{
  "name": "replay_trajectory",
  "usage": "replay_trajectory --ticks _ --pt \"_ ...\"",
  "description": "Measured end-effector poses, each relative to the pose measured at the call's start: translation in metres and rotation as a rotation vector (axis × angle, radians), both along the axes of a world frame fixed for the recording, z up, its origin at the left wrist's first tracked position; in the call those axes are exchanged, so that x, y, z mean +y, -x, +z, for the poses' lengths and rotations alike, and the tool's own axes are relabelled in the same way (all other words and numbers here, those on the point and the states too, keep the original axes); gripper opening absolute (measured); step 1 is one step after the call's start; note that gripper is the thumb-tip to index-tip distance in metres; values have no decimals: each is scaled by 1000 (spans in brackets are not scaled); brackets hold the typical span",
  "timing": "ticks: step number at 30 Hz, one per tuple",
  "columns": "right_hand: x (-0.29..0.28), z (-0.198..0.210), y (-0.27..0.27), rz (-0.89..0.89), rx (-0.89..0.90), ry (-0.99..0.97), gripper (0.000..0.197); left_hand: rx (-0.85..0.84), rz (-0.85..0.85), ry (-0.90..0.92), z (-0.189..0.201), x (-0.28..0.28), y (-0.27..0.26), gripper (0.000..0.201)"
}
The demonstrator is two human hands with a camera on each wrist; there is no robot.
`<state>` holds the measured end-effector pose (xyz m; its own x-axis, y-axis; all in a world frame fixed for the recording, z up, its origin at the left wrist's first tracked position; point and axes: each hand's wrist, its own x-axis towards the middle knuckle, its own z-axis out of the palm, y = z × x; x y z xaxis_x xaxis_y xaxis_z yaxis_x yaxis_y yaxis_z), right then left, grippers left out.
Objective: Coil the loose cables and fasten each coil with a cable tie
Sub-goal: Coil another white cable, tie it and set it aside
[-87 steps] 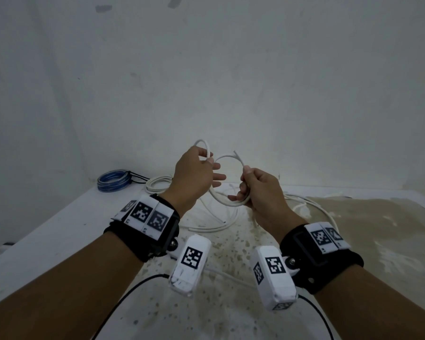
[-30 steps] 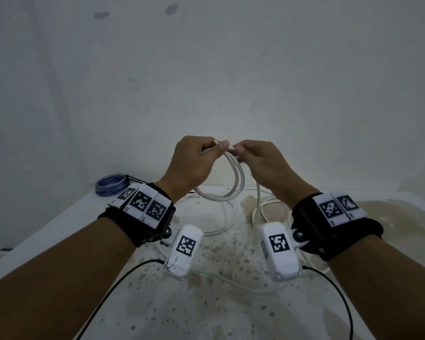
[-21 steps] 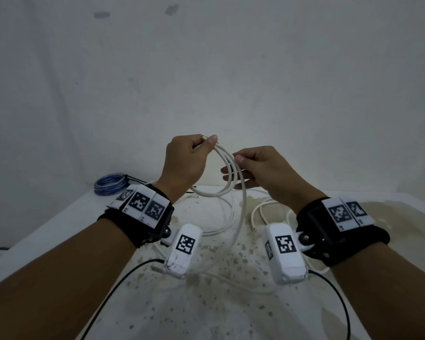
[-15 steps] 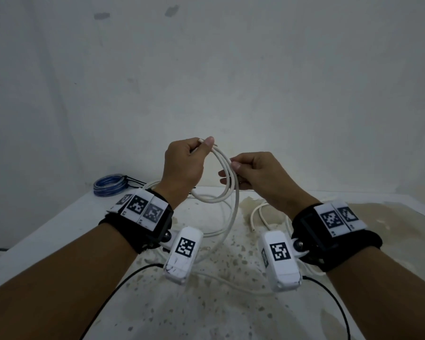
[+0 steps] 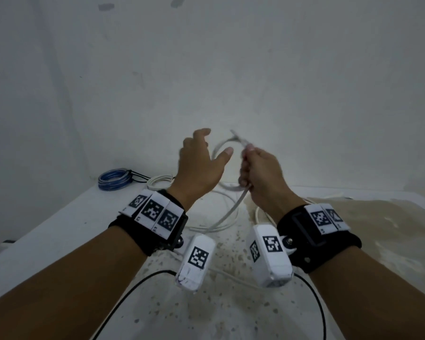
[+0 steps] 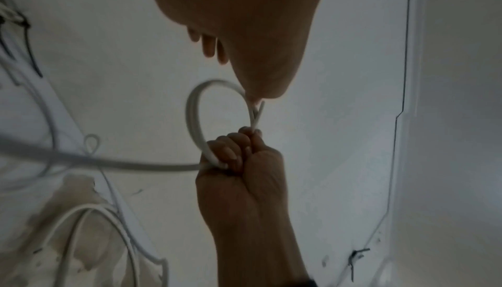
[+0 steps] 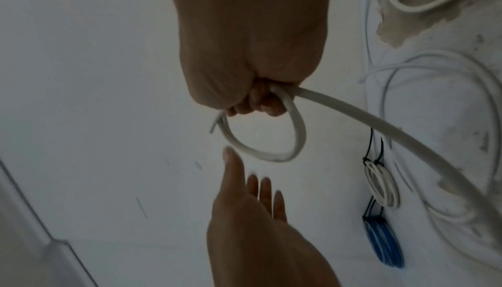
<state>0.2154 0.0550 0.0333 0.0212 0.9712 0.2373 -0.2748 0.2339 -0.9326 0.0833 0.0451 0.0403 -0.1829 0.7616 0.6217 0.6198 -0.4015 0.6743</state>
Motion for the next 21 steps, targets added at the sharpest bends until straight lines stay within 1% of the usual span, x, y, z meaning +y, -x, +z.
replay_trajectory --ticks 1,2,3,4,5,6,7,8,9,10,11,12,13,16,19,21 --pt "4 2 -4 -63 74 8 35 19 39 -22 -1 -6 1 30" --pt "7 4 -8 -110 145 13 35 49 58 -7 -4 -15 1 33" --pt "9 6 -13 -140 212 16 35 92 43 98 -8 -24 -2 47" --pt "10 8 -16 -153 270 19 35 98 -11 292 -13 -35 -7 61" --pt "10 10 -18 -155 315 23 35 27 -98 541 -17 -44 -14 70" --pt "10 10 -19 -148 346 28 35 -134 -193 759 -21 -48 -21 73" --pt "9 10 -17 -138 363 32 35 -360 -263 867 -24 -47 -25 70" --pt "8 8 -14 -131 365 36 35 -586 -299 850 -26 -41 -28 63" --pt "7 5 -11 -129 354 42 35 -773 -302 746 -25 -34 -29 55" --pt "7 0 -8 -135 331 49 36 -922 -280 622 -22 -26 -29 46" --pt "6 -4 -5 -144 307 53 36 -1022 -262 514 -18 -18 -28 37" --pt "6 -9 -4 -156 287 58 36 -1059 -255 449 -15 -13 -27 30" --pt "6 -12 -4 -167 275 63 36 -1021 -248 423 -13 -11 -27 25" --pt "7 -14 -7 -173 247 68 36 -739 -216 434 -17 -10 -27 20" --pt "4 -15 -6 -126 202 80 36 -654 -183 405 -19 -9 -24 34" --pt "0 -17 -4 -66 216 103 35 -590 -164 383 -19 -9 -21 34"
